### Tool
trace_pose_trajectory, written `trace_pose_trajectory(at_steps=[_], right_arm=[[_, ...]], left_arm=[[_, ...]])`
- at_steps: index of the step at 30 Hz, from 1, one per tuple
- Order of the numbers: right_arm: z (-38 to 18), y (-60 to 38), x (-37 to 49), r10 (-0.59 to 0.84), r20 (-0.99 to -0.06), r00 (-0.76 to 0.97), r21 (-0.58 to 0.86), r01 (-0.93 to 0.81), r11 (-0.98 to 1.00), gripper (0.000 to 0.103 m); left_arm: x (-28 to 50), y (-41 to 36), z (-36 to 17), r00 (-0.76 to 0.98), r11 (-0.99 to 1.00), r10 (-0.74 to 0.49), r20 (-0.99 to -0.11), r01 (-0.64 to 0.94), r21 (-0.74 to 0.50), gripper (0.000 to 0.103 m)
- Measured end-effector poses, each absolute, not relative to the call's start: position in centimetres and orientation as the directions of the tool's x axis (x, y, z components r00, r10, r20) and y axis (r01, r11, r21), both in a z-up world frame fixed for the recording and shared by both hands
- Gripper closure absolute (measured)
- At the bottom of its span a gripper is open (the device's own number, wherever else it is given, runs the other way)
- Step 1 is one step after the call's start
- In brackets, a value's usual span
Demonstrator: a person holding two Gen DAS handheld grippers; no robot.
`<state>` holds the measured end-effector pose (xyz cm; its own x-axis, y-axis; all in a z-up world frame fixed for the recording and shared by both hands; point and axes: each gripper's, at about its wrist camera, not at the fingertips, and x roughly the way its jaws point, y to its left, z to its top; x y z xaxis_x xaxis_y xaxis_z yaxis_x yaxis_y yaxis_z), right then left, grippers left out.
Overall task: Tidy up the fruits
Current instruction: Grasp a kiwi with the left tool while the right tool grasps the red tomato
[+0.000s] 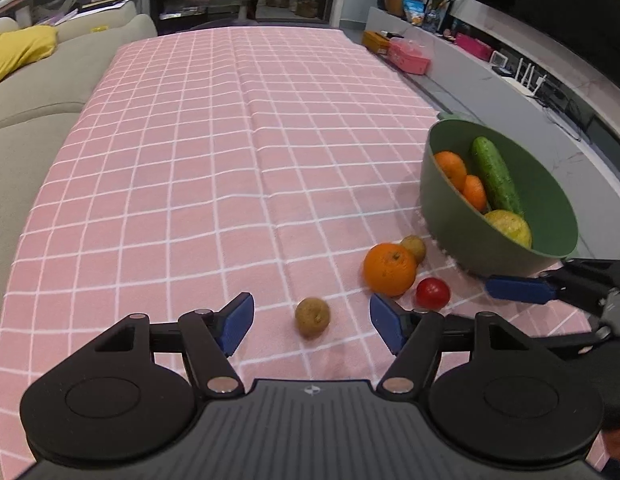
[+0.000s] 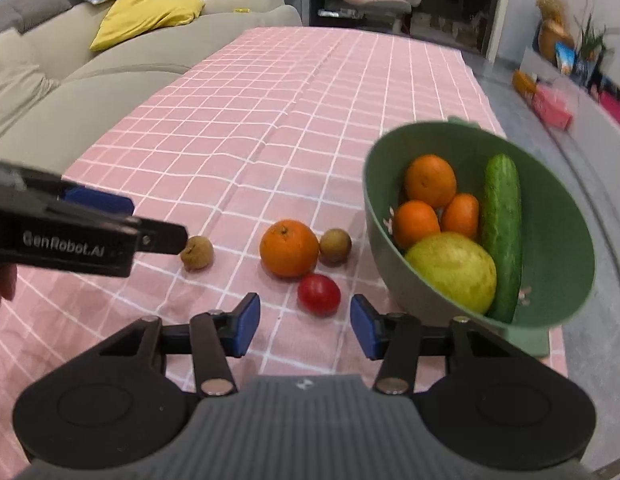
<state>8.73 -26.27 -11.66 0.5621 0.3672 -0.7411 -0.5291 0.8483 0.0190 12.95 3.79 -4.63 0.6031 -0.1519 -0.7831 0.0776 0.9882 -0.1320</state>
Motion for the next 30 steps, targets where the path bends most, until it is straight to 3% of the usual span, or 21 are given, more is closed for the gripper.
trace_pose_trajectory(at_steps=[4,11,26,30], right_arm=[[-12.6,-25.3,8.7,0.327,-0.74,0.588,-0.05,-0.533,0.844,0.055],[-14.3,-24.9,9.7,0.305,-0.759,0.575,-0.05,-0.518,0.854,0.062],[-16.1,-24.6,12.0,0.321,-0.749,0.58,0.033,-0.452,0.891,0.065],[-16.1,-24.4,11.8,0.327,-0.744,0.582,0.032,-0.458,0.888,0.065]], left_arm=[[13.5,3.6,-5.2,0.598,0.981,-0.192,-0.778,0.111,-0.156,0.029],[14.3,3.8,-7.0,0.57,0.977,-0.213,-0.794,0.115,-0.18,0.041],[15.0,4.2,-8.8,0.551,0.973,-0.231,-0.802,0.105,-0.207,0.047],[15.0,4.2,-9.0,0.55,0.975,-0.22,-0.806,0.103,-0.196,0.06]])
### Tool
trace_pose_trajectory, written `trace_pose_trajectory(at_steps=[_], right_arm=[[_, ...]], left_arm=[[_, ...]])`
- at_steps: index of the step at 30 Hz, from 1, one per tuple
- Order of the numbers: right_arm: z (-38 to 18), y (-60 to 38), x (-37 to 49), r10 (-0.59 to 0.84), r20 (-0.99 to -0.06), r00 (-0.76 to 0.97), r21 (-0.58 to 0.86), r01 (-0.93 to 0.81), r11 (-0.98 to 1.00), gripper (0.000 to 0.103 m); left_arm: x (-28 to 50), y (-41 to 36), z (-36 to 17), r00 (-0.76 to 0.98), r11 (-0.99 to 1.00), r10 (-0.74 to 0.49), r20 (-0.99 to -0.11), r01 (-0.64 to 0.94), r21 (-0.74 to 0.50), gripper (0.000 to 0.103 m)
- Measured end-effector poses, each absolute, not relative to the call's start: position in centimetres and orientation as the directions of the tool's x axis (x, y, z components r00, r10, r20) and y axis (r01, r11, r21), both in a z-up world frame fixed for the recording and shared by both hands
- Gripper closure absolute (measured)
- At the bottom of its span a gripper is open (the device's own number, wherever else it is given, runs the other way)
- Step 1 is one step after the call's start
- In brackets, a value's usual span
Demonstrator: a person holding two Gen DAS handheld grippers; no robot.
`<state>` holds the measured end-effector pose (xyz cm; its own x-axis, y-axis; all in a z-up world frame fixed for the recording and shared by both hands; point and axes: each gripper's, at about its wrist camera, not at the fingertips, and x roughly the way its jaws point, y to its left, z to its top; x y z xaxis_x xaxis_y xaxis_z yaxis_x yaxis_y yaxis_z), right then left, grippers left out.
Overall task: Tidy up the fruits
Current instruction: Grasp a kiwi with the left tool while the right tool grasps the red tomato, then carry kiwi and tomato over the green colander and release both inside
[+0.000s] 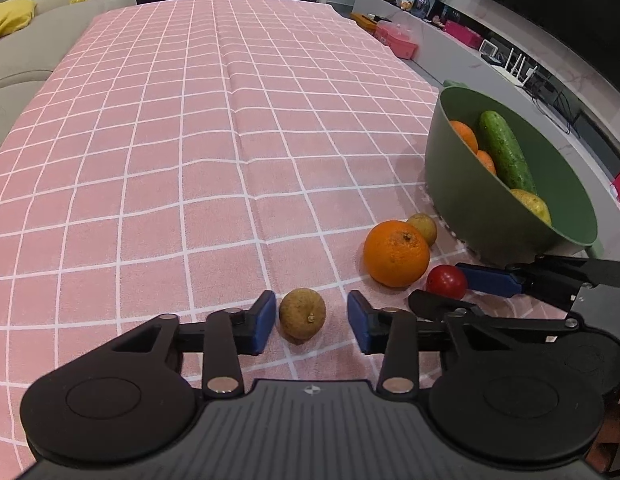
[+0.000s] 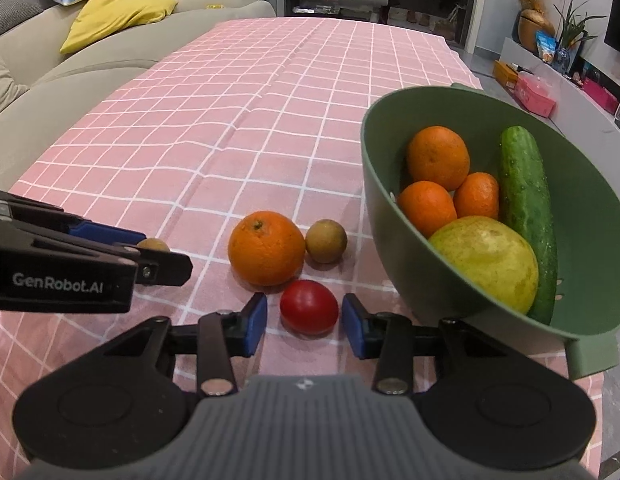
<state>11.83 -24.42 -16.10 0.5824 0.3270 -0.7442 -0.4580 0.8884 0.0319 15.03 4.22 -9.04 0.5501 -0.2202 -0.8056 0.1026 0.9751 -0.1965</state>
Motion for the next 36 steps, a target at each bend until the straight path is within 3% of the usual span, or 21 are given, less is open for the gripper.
trace_pose_trajectory(at_steps=[2,6,12,36], right_arm=[[-16.1,-24.4,11.8,0.327,-0.744,0.583,0.032,-0.458,0.888,0.068],[-16.1,-24.6,12.0,0.321,-0.744,0.586,0.028,-0.452,0.892,0.076],[-16.0,-24.7,12.0,0.32,-0.746,0.584,0.03,-0.45,0.892,0.077],[-9.3,-26.1,10.6,0.42,-0.67,0.612,0.104,-0.484,0.869,0.077]], left_arm=[[15.0,4.2,-9.1,0.553,0.98,-0.2,-0.808,0.101,-0.173,0.067],[14.9,4.4,-9.0,0.547,0.979,-0.204,-0.812,0.098,-0.18,0.07],[14.7,4.4,-8.8,0.539,0.978,-0.209,-0.816,0.106,-0.181,0.074],[11.4,4.6,-2.8,0.615,0.984,-0.166,-0.771,0.058,-0.166,0.074]])
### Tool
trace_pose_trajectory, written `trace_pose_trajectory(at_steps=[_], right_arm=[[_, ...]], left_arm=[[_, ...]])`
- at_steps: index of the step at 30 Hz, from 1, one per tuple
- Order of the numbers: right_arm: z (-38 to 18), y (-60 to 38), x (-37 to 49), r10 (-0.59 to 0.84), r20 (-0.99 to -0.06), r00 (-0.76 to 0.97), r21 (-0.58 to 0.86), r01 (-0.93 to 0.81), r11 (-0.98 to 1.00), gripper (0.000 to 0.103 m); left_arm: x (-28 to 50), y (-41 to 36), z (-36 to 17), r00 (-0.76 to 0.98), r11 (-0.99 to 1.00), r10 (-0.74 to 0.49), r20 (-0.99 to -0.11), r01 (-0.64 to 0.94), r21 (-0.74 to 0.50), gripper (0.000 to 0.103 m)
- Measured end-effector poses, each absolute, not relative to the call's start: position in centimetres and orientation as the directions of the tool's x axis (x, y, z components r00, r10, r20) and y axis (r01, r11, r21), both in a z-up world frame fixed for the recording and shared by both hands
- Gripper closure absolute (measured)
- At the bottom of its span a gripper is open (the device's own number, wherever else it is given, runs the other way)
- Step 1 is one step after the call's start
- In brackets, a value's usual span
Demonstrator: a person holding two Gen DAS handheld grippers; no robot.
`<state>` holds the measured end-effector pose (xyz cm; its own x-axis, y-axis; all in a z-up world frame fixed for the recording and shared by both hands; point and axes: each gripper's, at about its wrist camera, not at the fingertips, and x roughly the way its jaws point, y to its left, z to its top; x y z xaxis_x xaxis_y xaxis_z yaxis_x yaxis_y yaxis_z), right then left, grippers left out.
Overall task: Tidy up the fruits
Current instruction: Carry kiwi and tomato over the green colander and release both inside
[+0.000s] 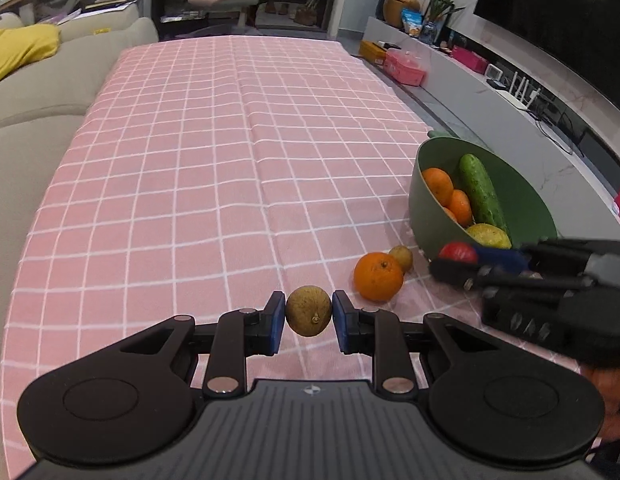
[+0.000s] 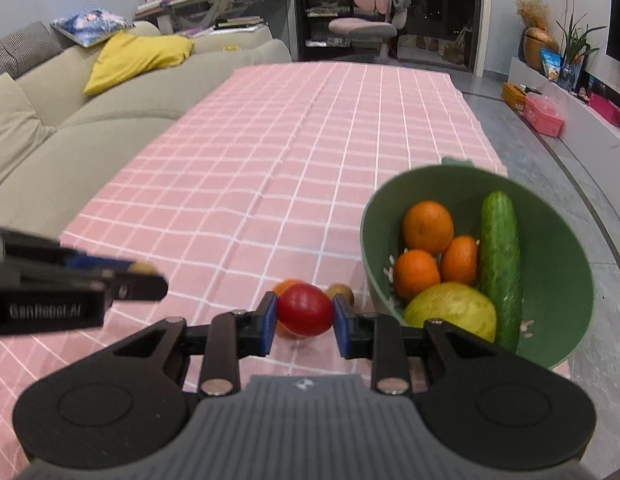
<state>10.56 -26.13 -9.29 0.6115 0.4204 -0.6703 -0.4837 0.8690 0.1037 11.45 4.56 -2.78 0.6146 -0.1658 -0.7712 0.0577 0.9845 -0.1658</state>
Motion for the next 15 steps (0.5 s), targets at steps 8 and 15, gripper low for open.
trace_pose_trajectory(at_steps=[8,15], right_arm=[[-5.6,-28.7,10.2,0.449,-0.613,0.65,0.125,-0.481,0.868,0.077],[-3.1,-31.7,10.7,0.446,-0.575,0.686,0.155,-0.444,0.882,0.077]], left_arm=[[10.6,2.8,-0.3,0.635,0.987,-0.152,-0.757,0.053,-0.153,0.074],[10.4,-0.4,1.7,0.642,0.984,-0.177,-0.746,0.107,-0.142,0.074]])
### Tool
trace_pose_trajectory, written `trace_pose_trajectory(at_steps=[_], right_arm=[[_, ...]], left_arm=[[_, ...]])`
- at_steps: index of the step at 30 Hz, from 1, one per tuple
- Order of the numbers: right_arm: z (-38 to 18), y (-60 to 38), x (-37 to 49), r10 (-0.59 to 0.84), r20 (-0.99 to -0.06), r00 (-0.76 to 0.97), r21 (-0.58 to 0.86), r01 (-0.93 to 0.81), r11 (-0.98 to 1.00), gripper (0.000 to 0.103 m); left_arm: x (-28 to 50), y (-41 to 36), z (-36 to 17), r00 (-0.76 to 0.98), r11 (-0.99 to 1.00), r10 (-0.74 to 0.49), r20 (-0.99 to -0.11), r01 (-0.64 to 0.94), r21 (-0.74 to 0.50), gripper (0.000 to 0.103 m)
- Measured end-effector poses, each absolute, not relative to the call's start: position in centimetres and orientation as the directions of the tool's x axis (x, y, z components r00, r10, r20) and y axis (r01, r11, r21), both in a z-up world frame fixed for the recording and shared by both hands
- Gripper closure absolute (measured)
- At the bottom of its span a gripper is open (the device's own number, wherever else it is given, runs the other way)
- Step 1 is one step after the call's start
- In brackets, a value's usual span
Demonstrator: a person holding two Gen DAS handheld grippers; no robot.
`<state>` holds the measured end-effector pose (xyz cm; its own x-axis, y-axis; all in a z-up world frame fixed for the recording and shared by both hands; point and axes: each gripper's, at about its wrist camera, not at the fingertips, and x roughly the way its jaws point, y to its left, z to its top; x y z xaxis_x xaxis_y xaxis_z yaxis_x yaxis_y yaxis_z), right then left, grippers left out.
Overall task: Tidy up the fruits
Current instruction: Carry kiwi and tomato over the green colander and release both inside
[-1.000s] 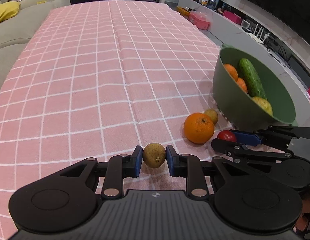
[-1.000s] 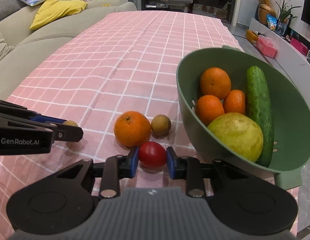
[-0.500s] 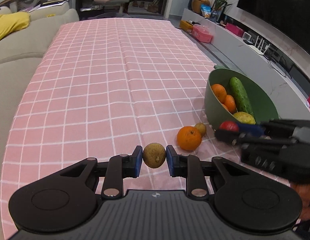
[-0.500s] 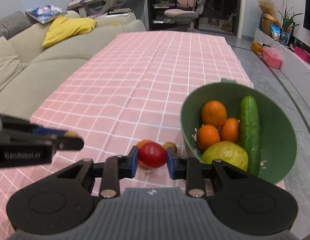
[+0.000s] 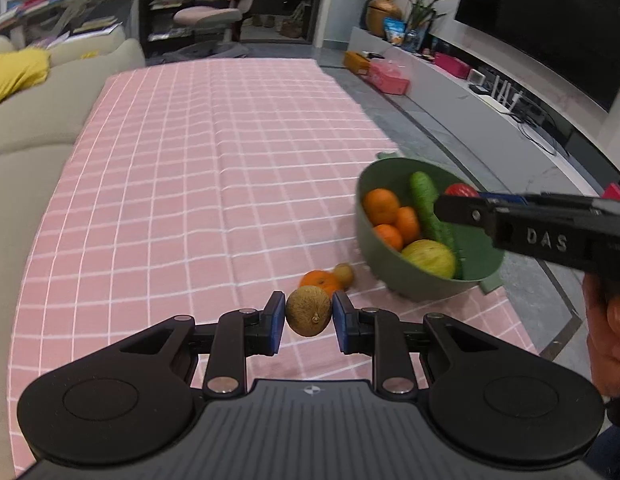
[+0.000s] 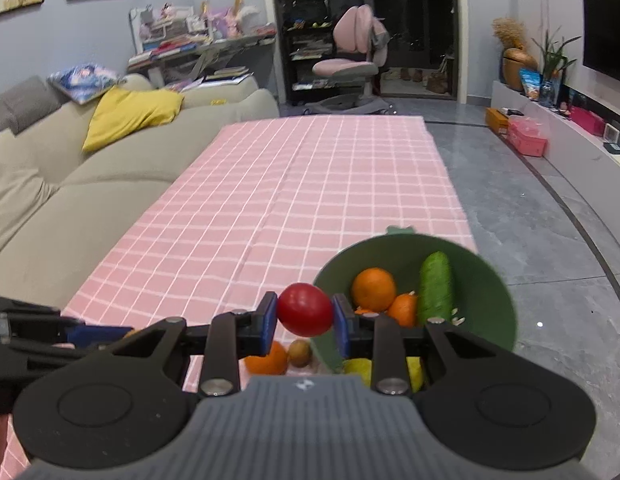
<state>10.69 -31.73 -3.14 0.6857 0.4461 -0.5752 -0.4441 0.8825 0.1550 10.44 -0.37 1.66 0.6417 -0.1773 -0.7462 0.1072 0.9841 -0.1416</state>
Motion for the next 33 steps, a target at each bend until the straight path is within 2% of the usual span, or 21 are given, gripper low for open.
trace_pose_trajectory(at_steps=[11,21,33], right_arm=[[0.2,-35.7,11.4,0.451,-0.517,0.728,0.184,-0.42,0.889,0.077],[2.4,-42.0,14.6,0.417,-0.459,0.785,0.251,-0.336,0.908,0.077],[0.9,-44.5,18.6,0.38,-0.505,0.775,0.274,-0.273,0.922,0.077]], left_arm=[[11.9,-4.4,5.9,0.683,0.98,-0.187,-0.706,0.179,-0.087,0.074],[15.3,-8.9,9.8,0.737,0.958,-0.271,-0.619,0.271,-0.095,0.074],[20.1,-14.2,4.9,0.666,0.933,-0.301,-0.683,0.354,-0.066,0.074]])
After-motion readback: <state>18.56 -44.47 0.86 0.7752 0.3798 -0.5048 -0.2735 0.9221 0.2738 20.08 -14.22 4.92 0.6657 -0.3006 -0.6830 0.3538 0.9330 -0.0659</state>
